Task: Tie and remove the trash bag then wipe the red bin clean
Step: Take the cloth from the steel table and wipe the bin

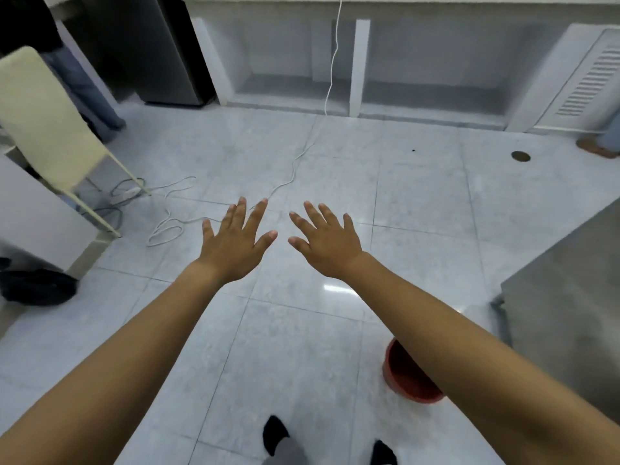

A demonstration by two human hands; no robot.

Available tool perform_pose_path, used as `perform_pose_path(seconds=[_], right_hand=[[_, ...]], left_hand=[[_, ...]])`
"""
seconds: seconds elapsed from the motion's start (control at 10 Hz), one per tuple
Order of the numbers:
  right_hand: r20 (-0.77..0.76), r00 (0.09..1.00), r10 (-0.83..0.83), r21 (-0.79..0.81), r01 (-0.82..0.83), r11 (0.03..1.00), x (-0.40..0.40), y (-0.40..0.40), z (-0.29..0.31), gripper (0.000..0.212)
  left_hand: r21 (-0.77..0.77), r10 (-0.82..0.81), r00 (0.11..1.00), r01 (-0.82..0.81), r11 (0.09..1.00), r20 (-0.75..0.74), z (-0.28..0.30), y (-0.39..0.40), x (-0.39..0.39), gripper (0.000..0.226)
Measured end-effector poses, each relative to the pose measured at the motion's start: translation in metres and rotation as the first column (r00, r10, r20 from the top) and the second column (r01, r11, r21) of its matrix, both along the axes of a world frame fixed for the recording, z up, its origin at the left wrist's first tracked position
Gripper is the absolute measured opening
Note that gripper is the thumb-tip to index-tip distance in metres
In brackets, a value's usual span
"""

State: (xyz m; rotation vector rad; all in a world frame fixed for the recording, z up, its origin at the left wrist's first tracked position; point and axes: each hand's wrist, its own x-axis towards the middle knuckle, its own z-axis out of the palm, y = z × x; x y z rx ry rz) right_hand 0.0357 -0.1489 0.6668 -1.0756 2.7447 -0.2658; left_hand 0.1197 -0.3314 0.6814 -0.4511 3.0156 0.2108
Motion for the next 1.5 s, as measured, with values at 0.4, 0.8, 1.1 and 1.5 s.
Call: perform_pose_path(seconds=[0.4,0.8,1.1,1.5], right_hand=[[-0.015,0.989,-0.150,0.070,0.151,0.986,0.017,0.211,-0.006,0.061],[-0.041,0.917,-0.396,0.036,0.397,0.917,0.088,0.318,0.010,0.061],[-0.058,0.879,-0.473,0.098,0.476,0.874,0.173,0.375,0.002,0.061],[-0.078,0.781,-0.620,0.147,0.624,0.767,0.217,0.471,0.003,0.062]], left_hand=[[0.054,-0.154,0.988,0.154,0.987,-0.005,-0.021,0.195,-0.013,0.068],[-0.026,-0.401,0.916,0.401,0.916,-0.014,0.003,0.301,0.000,0.070],[-0.002,-0.537,0.843,0.537,0.843,0.014,-0.002,0.361,0.066,0.068],[-0.018,-0.679,0.734,0.679,0.734,0.034,-0.004,0.460,0.077,0.068]])
